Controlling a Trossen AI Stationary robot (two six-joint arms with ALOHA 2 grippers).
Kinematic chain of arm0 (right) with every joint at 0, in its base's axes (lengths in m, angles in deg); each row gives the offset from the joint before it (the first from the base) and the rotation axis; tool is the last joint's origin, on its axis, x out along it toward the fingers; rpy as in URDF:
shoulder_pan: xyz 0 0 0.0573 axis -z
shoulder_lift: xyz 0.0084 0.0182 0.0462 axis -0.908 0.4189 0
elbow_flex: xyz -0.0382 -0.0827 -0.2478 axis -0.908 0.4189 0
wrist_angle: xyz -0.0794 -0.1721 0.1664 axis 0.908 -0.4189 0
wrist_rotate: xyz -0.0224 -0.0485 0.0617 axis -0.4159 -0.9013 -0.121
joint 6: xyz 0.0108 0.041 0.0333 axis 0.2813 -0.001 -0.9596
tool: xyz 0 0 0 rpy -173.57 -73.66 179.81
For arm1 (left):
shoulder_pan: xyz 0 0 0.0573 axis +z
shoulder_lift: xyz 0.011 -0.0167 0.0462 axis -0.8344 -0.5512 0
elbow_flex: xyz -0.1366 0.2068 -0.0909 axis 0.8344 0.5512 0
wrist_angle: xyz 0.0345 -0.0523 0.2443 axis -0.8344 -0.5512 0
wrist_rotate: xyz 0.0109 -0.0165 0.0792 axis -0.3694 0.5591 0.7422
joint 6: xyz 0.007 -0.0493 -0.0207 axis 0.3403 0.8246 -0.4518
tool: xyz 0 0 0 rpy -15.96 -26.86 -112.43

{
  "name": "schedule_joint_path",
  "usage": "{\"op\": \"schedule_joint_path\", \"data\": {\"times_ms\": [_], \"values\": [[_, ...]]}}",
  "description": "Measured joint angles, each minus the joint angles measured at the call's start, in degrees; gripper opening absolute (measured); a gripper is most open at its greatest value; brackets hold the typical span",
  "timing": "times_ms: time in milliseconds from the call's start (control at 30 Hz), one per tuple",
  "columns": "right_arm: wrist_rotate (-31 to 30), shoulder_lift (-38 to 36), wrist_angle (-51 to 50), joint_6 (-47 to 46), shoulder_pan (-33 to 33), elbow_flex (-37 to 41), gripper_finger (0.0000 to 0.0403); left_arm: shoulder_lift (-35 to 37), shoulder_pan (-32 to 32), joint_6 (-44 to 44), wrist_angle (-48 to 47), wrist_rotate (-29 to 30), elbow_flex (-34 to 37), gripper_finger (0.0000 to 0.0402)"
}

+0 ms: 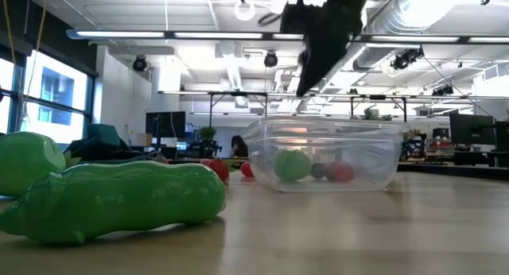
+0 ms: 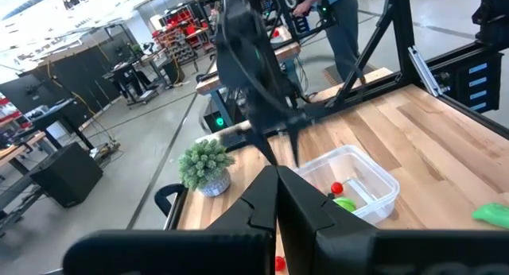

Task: Pick and placing Produce into tupperware
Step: Put the green peas into the container

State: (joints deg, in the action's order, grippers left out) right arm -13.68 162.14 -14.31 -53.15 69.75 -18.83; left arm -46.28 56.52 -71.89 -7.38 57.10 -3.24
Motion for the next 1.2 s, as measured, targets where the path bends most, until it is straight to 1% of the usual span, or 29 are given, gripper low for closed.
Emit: {"op": "schedule_joint_path", "data": {"times_ms": [167,233,367,433,567,667,800,867,933,1033,1200], "values": [[-7.86,-9.24,-1.66,-0.42,0.71,0.00,0.0144,0.00,-0.01,0.00,0.00,0.00,0.00,0.0001],[-9.30,-13.00,-3.17,-1.17,1.37,0.00,0.0144,0.01,0.01,0.00,-0.02,0.00,0.02,0.0001],[-9.52,-20.12,-6.61,-3.98,3.14,0.07,0.0134,0.02,-0.01,0.00,0.00,0.00,0.01,0.0001],[-9.52,-23.85,-6.52,-5.17,3.79,1.43,0.0123,0.00,-0.01,0.00,0.00,0.00,-0.01,0.0001],[-9.09,-31.17,-4.54,-6.50,3.87,7.25,0.0102,0.02,0.01,0.00,0.00,0.00,-0.01,0.0001],[-5.67,-35.84,-2.07,-7.78,3.87,12.86,0.0092,0.00,-0.01,0.00,0.00,0.00,-0.01,0.0001],[1.78,-39.55,1.65,-9.06,3.72,18.84,0.0089,0.01,-0.01,0.00,0.00,0.00,0.00,0.0001],[3.01,-40.37,1.88,-8.08,3.26,20.90,0.0089,0.02,-0.01,0.00,0.00,0.00,-0.01,0.0001],[3.02,-40.93,1.58,-5.71,2.92,22.85,0.0089,0.01,0.00,0.00,0.00,0.00,-0.01,0.0001],[0.45,-41.00,1.03,-0.41,2.95,24.94,0.0089,0.00,0.00,0.00,-0.01,0.00,0.00,0.0001],[-2.54,-41.01,1.74,0.48,2.95,26.14,0.0089,0.00,0.00,0.00,-0.01,0.00,0.00,0.0001]]}}
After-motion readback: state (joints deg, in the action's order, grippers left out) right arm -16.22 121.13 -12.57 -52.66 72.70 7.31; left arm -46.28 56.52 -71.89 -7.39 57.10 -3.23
